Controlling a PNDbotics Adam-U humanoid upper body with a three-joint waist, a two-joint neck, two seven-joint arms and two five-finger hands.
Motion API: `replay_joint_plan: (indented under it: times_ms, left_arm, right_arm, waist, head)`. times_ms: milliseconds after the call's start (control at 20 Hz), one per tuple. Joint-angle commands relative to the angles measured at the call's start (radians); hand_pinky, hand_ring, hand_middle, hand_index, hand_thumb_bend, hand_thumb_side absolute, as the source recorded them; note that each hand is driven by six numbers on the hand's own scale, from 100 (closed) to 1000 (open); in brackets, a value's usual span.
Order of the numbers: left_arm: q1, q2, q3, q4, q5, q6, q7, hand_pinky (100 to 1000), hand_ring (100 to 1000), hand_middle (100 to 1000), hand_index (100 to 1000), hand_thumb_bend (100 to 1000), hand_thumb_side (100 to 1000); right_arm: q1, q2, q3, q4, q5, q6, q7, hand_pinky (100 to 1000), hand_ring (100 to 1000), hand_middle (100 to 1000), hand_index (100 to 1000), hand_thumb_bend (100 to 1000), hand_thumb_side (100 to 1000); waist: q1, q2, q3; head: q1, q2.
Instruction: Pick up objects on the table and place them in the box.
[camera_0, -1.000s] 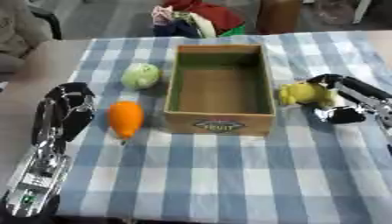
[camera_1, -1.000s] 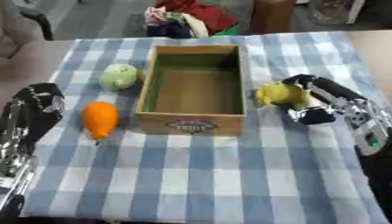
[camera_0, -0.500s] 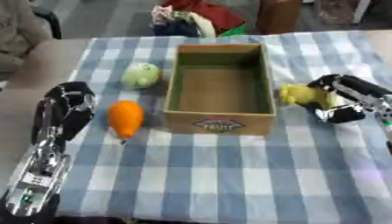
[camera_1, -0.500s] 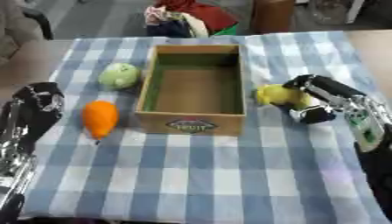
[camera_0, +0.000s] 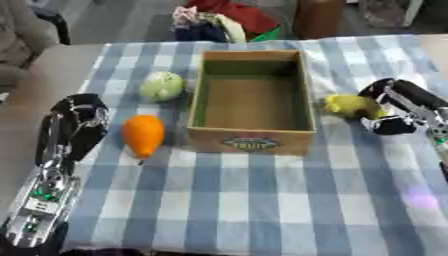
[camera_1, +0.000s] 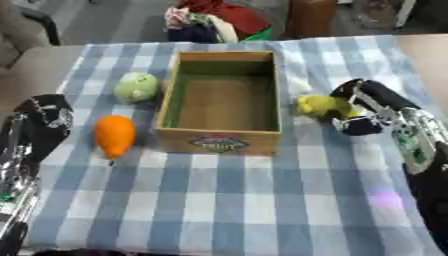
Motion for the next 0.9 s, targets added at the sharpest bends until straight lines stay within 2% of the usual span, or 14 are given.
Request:
replay_joint_plan:
  times_ms: [50, 100, 150, 550, 900]
  left_arm:
    - [-0.007, 0.010, 0.003, -0.016, -0.003, -0.001, 0.000, 764, 620, 630, 672, 100, 207]
    - [-0.007, 0.010, 0.003, -0.016, -0.003, -0.002, -0.001, 764, 620, 630, 672, 100, 205]
    - [-0.007, 0.010, 0.003, -0.016, -0.003, -0.002, -0.001, 764, 620, 630, 672, 100, 207]
    - [-0.005, 0.011, 0.000, -0.016, -0.004, -0.002, -0.003, 763, 620, 630, 672, 100, 207]
    - [-0.008, 0.015, -0.007, -0.016, -0.005, -0.002, -0.010, 764, 620, 630, 672, 100, 206]
  right_arm:
    - [-0.034, -0.025, -0.008, -0.042, -0.037, 0.005, -0.031, 606, 688, 224, 424, 100, 192]
    - [-0.041, -0.027, -0.006, -0.054, -0.052, 0.003, -0.032, 606, 688, 223, 424, 100, 428]
    - [-0.049, -0.029, -0.003, -0.067, -0.067, 0.001, -0.032, 606, 688, 222, 424, 100, 188]
    - [-0.121, -0.030, 0.018, -0.124, -0.155, -0.012, -0.013, 610, 690, 221, 425, 100, 173]
    - [-0.193, 0.013, 0.043, -0.112, -0.157, -0.038, 0.005, 617, 690, 228, 429, 100, 160]
  waist:
    - [-0.004, -0.014, 0.000]
    - [-0.005, -0.015, 0.000]
    - [-0.005, -0.015, 0.000]
    - [-0.009, -0.021, 0.006]
    - [-0.014, -0.023, 0.027]
  head:
    - [0.002, 0.000]
    - [0.002, 0.000]
    - [0.003, -0.001]
    - [-0.006, 0.000]
    - [-0.026, 0.000]
